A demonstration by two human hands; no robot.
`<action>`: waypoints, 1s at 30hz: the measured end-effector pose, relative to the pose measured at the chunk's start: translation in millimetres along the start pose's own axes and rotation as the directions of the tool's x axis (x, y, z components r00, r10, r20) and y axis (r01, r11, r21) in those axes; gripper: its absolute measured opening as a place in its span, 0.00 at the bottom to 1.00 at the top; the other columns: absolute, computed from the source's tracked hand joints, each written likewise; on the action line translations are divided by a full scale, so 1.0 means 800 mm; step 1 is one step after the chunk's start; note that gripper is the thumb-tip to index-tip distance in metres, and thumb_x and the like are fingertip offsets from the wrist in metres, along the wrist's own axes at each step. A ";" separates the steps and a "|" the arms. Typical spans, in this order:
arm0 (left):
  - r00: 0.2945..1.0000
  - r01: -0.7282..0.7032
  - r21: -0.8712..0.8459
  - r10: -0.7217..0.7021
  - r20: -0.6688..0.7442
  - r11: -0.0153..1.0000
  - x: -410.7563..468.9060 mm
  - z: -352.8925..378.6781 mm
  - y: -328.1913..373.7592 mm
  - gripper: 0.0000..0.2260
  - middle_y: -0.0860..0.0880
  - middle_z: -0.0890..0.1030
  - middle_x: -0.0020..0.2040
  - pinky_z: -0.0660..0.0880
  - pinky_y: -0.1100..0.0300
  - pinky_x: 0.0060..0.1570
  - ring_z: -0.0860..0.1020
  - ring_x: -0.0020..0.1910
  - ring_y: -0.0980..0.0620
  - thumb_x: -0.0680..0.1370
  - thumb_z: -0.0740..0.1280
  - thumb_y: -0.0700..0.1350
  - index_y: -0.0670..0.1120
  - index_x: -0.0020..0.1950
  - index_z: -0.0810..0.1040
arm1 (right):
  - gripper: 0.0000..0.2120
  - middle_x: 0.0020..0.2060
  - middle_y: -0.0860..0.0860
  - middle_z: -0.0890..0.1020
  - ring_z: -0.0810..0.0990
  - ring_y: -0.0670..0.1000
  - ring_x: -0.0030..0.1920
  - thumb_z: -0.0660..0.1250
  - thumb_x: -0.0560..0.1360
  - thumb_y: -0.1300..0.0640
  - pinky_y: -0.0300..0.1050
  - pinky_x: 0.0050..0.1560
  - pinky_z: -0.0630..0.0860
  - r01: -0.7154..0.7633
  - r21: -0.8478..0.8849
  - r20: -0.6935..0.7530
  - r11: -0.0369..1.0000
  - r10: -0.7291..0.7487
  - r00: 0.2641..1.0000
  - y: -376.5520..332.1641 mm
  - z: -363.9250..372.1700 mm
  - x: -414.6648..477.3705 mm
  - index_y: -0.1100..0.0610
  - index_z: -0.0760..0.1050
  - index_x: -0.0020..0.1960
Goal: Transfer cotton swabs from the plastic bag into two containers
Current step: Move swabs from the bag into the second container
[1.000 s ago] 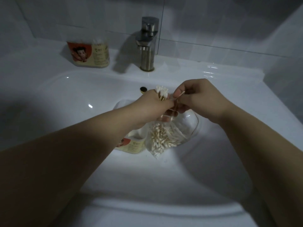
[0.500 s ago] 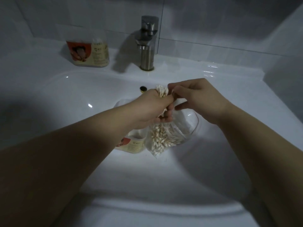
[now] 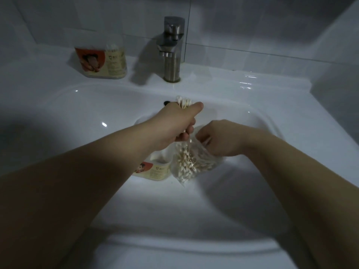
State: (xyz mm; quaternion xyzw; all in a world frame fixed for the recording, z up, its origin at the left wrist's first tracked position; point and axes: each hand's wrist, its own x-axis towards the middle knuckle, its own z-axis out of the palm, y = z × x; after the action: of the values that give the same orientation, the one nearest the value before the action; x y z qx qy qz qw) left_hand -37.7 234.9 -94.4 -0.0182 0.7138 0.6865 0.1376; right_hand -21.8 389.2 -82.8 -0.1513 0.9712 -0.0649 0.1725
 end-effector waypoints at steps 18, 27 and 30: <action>0.994 -0.074 0.660 0.110 -0.013 0.748 0.008 -0.017 -0.018 0.17 0.53 0.82 0.26 0.71 0.63 0.30 0.78 0.24 0.55 0.77 0.69 0.57 0.46 0.35 0.80 | 0.11 0.34 0.45 0.68 0.66 0.44 0.32 0.64 0.81 0.58 0.36 0.31 0.61 0.037 -0.159 0.096 0.987 -0.022 0.995 -0.020 0.019 0.009 0.59 0.78 0.61; 0.996 -0.081 0.605 0.091 0.013 0.793 0.001 -0.011 -0.012 0.16 0.53 0.82 0.26 0.72 0.64 0.29 0.85 0.35 0.48 0.77 0.70 0.54 0.48 0.33 0.79 | 0.10 0.34 0.49 0.70 0.69 0.48 0.33 0.63 0.79 0.61 0.38 0.34 0.68 0.110 -0.219 0.118 0.969 -0.085 0.989 -0.025 0.021 0.008 0.57 0.73 0.39; 0.993 -0.095 0.635 0.118 0.007 0.767 -0.001 -0.008 -0.010 0.17 0.52 0.83 0.27 0.72 0.64 0.31 0.80 0.27 0.52 0.78 0.69 0.55 0.47 0.33 0.79 | 0.16 0.29 0.49 0.69 0.67 0.47 0.29 0.62 0.76 0.63 0.40 0.31 0.62 0.134 -0.227 0.037 0.965 -0.129 0.991 -0.022 0.020 0.006 0.53 0.63 0.32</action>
State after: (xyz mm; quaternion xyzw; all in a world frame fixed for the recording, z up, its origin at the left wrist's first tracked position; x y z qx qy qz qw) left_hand -36.6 227.7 -101.6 0.0584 0.9052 0.4123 0.0849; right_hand -15.7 370.1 -96.2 -0.2349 0.9580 0.0378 0.1599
